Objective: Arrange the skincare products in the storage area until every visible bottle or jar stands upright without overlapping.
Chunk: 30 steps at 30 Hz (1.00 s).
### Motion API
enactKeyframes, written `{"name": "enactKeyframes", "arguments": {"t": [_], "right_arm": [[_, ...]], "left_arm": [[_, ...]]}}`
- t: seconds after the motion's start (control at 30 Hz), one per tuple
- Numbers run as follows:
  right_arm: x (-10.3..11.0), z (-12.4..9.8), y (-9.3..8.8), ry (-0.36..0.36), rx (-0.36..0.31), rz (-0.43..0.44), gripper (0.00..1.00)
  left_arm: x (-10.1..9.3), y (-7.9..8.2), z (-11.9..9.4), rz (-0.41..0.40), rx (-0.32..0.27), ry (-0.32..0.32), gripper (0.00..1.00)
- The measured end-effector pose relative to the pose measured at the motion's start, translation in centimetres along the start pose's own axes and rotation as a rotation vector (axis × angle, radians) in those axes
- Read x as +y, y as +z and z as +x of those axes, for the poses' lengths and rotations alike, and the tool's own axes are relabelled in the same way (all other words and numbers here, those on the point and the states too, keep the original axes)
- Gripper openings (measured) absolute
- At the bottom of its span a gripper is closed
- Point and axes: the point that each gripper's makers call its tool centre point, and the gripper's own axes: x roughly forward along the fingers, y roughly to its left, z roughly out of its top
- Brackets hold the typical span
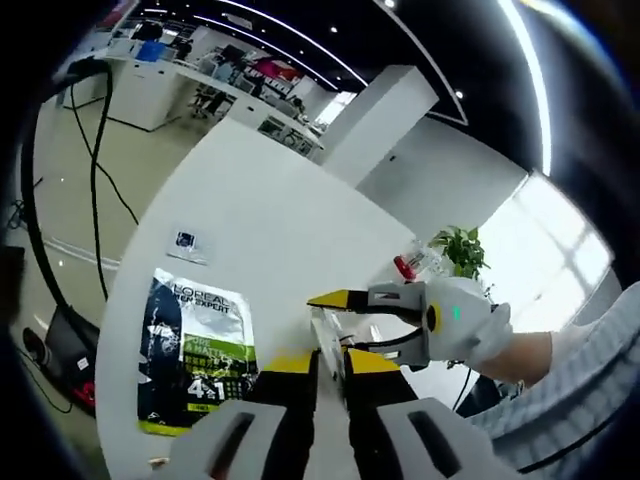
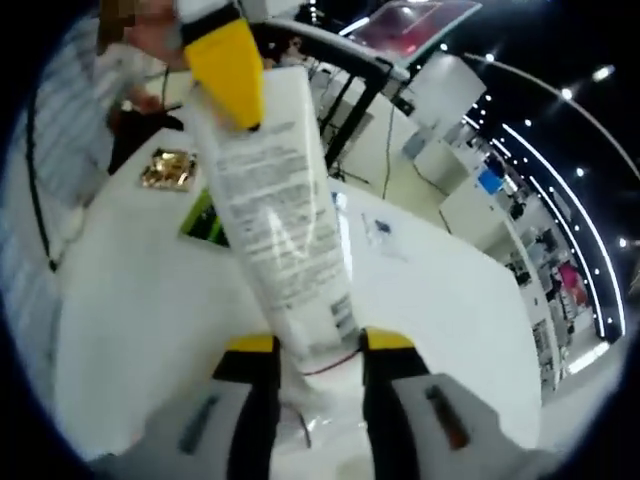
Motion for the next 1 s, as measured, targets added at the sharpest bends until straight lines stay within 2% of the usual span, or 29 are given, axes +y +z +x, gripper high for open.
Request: {"name": "enactKeyframes", "arguments": {"t": [0.2,0.43,0.57,0.83,0.9,1.0], "right_arm": [[-0.5,-0.5,-0.3,-0.040,-0.019,0.100,0.29],[-0.8,-0.7,-0.2,-0.051,-0.073,0.262,0.29],[-0.9,-0.9,-0.2,-0.058,-0.085,0.313,0.29],[-0.2,-0.9,0.2,-0.026,-0.164,0.503,0.29],[0.3,-0.9,0.6,0.009,-0.192,0.571,0.28],[1.0,-0.8,0.7,0.033,-0.217,0.622,0.28]], "left_arm": [[-1.1,1.3,0.7,0.101,0.002,0.007,0.12],[-2.2,3.5,1.1,0.173,-0.053,0.002,0.13],[-2.9,4.2,1.6,0.229,-0.059,0.011,0.13],[-5.1,6.0,2.5,0.310,-0.094,-0.006,0.15],[-5.5,6.7,2.7,0.341,-0.111,-0.006,0.14],[-6.4,7.0,3.2,0.389,-0.099,-0.019,0.13]]}}
